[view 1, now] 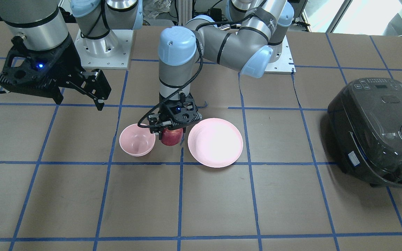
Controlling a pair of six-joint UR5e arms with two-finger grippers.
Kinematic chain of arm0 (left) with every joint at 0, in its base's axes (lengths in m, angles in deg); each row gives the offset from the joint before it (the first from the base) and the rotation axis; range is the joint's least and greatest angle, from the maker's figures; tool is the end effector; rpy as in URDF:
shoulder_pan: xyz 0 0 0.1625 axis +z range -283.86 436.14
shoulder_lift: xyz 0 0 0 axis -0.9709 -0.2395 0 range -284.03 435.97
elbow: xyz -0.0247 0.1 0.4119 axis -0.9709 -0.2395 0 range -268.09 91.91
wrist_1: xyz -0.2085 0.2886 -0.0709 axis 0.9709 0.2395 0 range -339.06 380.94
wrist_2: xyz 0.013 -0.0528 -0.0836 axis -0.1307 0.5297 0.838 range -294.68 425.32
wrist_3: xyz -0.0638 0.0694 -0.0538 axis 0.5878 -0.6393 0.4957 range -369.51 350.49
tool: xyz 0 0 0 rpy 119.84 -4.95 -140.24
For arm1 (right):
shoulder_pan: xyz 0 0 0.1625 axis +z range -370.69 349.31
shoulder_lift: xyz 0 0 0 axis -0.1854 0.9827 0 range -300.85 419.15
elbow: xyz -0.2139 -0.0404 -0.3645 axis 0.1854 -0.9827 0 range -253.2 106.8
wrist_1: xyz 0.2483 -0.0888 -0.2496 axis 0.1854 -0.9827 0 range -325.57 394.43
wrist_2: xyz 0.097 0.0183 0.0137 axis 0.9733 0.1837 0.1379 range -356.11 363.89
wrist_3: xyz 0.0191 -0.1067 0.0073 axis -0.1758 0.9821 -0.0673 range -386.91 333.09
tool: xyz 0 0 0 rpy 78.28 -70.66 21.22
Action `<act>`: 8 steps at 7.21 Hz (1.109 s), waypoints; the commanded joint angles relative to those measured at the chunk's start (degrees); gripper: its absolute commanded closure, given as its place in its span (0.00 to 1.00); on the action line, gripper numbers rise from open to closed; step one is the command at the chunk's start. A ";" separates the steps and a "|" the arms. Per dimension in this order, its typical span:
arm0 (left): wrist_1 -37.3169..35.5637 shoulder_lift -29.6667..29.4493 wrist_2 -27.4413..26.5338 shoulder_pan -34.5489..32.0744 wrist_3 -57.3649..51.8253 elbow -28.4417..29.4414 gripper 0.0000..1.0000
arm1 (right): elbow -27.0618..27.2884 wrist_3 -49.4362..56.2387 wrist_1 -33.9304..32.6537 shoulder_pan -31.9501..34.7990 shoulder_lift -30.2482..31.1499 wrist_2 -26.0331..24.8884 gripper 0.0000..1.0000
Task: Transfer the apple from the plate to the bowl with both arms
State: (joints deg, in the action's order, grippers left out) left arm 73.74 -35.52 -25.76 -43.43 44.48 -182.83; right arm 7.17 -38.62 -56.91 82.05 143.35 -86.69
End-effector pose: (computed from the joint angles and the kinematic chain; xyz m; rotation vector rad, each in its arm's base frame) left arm -0.3989 -0.4370 0.3208 0.6410 -2.9502 0.2351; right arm 0.1554 -0.4821 0.5082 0.2463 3.1274 -0.1422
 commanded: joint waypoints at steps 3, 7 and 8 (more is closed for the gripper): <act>-3.82 -5.92 0.02 -4.25 6.46 2.19 0.98 | 0.05 1.25 -0.07 -0.28 0.96 0.15 0.00; -4.02 -9.79 0.81 -5.23 9.55 4.64 0.98 | 0.22 2.83 0.20 -0.45 1.05 1.65 0.00; -4.02 -10.15 0.90 -5.23 9.99 4.74 0.98 | 0.14 3.88 0.55 -0.45 1.05 1.47 0.00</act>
State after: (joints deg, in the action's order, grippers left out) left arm 69.73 -44.94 -25.05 -48.63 53.75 -178.56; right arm 7.38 -35.61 -56.66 81.60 144.39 -85.06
